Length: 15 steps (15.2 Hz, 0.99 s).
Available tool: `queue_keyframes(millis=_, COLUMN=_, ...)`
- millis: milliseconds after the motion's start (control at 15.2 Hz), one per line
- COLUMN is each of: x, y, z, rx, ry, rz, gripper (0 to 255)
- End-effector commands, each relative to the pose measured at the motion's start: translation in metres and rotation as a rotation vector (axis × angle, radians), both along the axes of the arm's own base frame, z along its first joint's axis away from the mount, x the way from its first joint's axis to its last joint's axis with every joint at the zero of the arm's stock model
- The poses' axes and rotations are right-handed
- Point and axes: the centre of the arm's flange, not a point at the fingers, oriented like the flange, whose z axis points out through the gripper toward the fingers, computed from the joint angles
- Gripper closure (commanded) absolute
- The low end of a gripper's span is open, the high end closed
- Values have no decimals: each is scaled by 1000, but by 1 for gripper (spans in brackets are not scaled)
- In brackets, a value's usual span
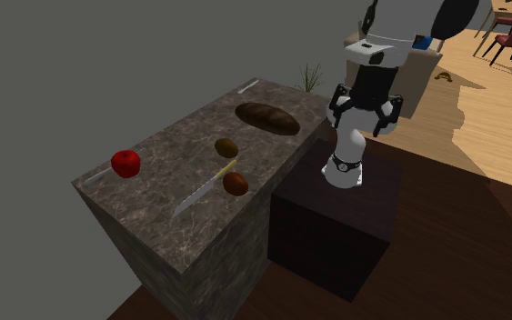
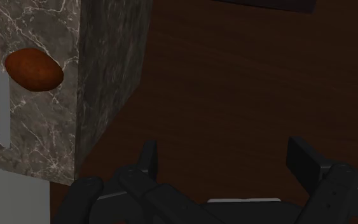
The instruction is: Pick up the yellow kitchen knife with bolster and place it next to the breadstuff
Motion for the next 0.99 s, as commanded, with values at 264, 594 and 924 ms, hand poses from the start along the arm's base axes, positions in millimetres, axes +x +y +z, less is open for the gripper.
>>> queue_keyframes(millis=264, x=19, y=-41, z=-27, rx=2, ry=3, rz=-29, gripper=0)
queue_keyframes(millis=594, x=42, y=-93, z=-60, rx=5, ry=6, rz=-65, gripper=0)
queue_keyframes(millis=924, x=62, y=-146, z=-94, rx=7, ry=10, rz=-102, gripper=0)
